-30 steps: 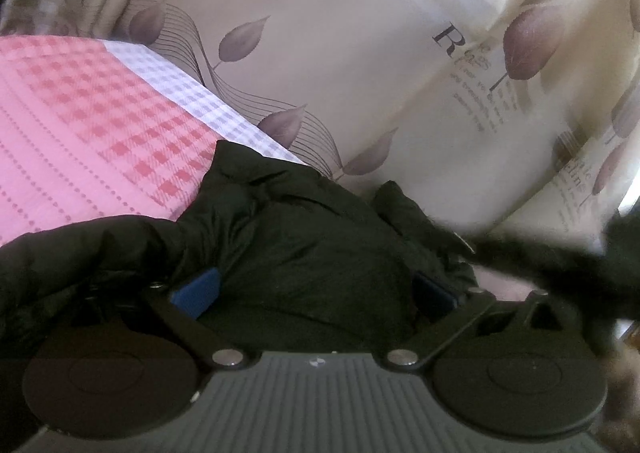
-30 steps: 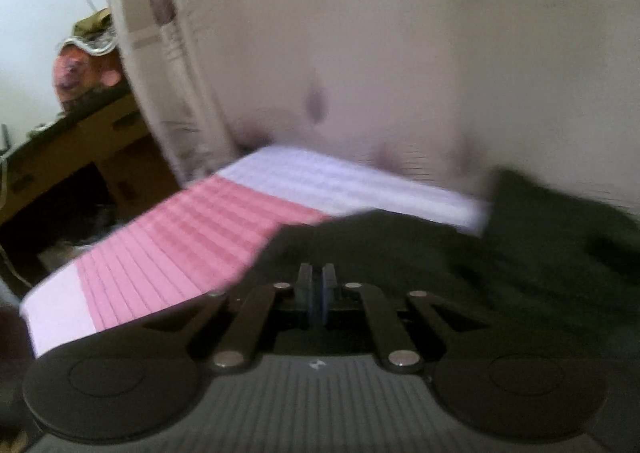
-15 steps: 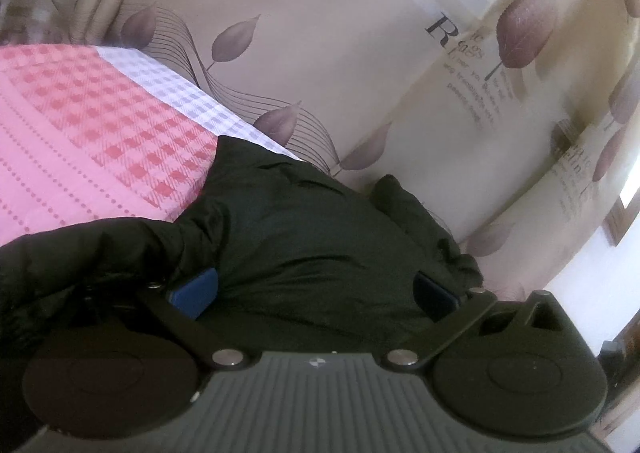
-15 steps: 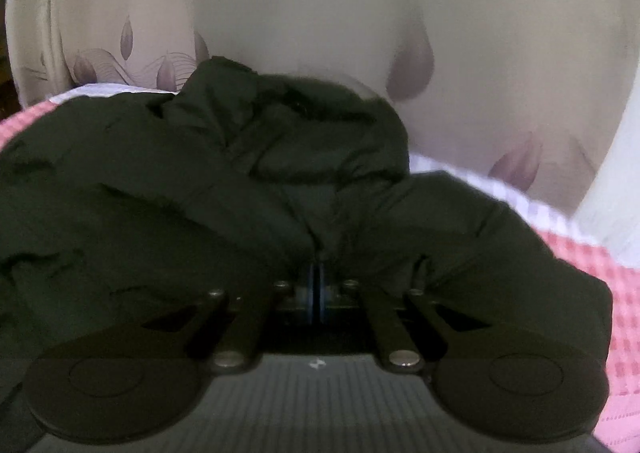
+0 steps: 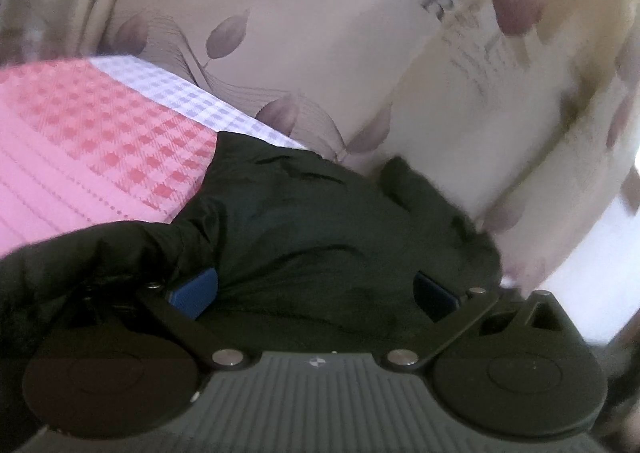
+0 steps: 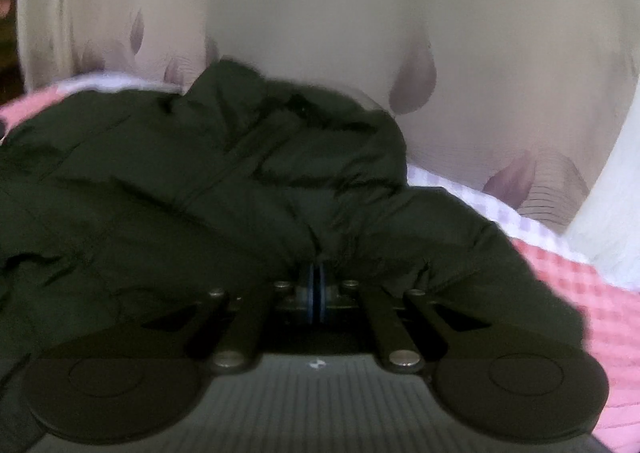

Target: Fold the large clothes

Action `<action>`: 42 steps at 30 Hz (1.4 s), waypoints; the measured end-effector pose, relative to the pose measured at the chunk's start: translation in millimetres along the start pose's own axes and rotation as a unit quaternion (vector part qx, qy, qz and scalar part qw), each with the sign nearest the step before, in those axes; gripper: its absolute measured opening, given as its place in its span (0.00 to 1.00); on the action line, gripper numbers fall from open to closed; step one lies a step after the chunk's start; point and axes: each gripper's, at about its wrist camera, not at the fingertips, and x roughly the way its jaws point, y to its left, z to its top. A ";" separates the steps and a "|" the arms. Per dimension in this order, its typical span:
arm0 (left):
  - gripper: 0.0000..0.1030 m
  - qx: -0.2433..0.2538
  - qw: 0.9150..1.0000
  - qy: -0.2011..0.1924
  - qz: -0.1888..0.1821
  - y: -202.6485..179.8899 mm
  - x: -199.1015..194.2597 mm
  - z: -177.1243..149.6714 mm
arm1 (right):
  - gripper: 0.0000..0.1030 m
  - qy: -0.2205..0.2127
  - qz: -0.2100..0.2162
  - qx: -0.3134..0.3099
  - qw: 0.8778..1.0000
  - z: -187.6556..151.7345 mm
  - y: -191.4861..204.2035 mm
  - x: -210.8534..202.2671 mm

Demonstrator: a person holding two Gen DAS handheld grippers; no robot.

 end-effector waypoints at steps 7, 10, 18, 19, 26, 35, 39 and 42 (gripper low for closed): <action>1.00 0.114 0.992 0.004 -0.055 -14.9 -134.7 -34.7 | 0.94 -0.108 0.040 0.066 0.991 -58.5 -0.3 -194.8; 1.00 0.119 0.991 -0.014 -0.054 -2.8 -187.4 -56.7 | 0.99 -0.131 0.034 0.075 0.988 -123.3 6.9 -272.8; 1.00 0.087 0.995 -0.014 -0.042 55.4 -275.4 -93.7 | 0.99 -0.095 -0.024 0.225 0.970 -263.0 10.4 -378.5; 1.00 0.085 0.996 -0.008 -0.042 62.4 -279.1 -94.9 | 0.99 -0.092 -0.021 0.240 0.966 -273.2 11.5 -382.7; 0.97 0.018 0.999 0.019 -0.023 117.2 -297.1 -93.0 | 0.50 -0.097 0.007 0.294 0.951 -289.4 14.3 -372.8; 0.98 -0.011 0.999 0.037 -0.035 153.6 -295.2 -97.7 | 0.51 -0.056 0.053 0.384 0.920 -291.9 11.9 -332.1; 0.94 -0.047 0.994 0.072 -0.073 163.8 -280.2 -106.9 | 0.49 -0.052 0.059 0.358 0.930 -286.5 19.3 -325.6; 0.71 -0.022 0.991 0.094 -0.095 152.8 -270.2 -116.2 | 0.27 -0.045 0.073 0.351 0.932 -279.9 22.4 -321.0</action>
